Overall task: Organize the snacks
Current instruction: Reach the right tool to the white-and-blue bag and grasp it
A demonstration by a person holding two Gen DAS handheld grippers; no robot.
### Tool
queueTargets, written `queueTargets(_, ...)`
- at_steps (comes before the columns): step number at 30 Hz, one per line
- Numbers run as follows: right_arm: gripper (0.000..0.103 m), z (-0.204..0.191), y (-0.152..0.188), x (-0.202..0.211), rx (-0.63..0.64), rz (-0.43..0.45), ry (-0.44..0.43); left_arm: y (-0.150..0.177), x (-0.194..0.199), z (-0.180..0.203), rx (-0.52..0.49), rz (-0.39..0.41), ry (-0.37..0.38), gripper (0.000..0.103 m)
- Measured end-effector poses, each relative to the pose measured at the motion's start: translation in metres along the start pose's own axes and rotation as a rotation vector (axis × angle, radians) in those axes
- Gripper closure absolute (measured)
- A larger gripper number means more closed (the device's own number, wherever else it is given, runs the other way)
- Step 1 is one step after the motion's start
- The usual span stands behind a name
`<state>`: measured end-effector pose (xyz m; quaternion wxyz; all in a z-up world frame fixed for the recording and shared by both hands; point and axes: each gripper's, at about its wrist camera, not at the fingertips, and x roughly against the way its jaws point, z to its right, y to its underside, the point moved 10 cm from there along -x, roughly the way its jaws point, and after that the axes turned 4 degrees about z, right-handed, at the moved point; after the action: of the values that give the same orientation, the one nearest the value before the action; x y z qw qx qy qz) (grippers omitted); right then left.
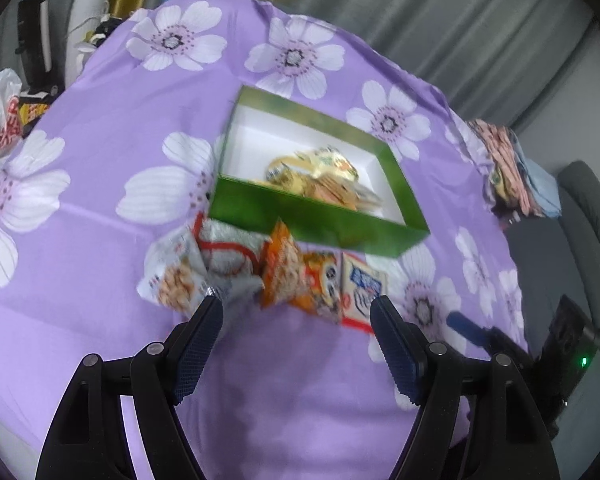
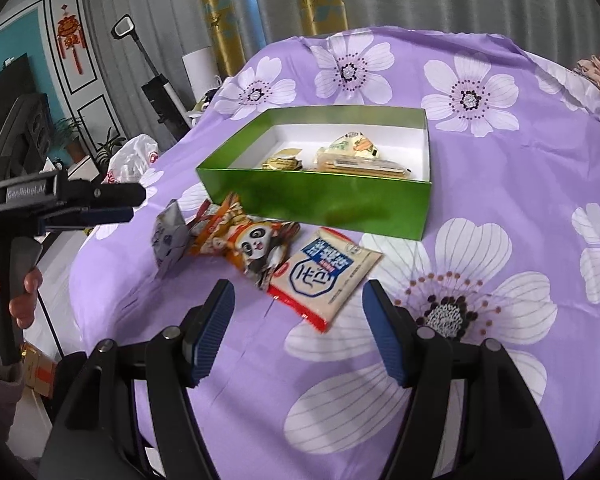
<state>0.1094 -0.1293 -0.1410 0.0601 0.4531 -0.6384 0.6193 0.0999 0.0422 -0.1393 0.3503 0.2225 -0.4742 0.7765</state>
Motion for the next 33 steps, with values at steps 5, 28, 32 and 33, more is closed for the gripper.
queueTargets(5,0.036,-0.007,0.008,0.004,0.005,-0.005,0.0,0.021,-0.001,0.015,-0.039,-0.033,0.048,0.027)
queueTargets(28,0.036,0.003,0.037,-0.008,-0.005,-0.054,0.016,0.059,-0.041,0.078,-0.146,-0.141,0.243,0.027)
queueTargets(32,0.036,0.006,0.039,-0.013,-0.013,-0.058,0.01,0.054,-0.054,0.085,-0.158,-0.151,0.242,0.027)
queueTargets(33,0.036,0.006,0.04,-0.014,-0.016,-0.06,0.007,0.052,-0.058,0.087,-0.166,-0.153,0.239,0.027)
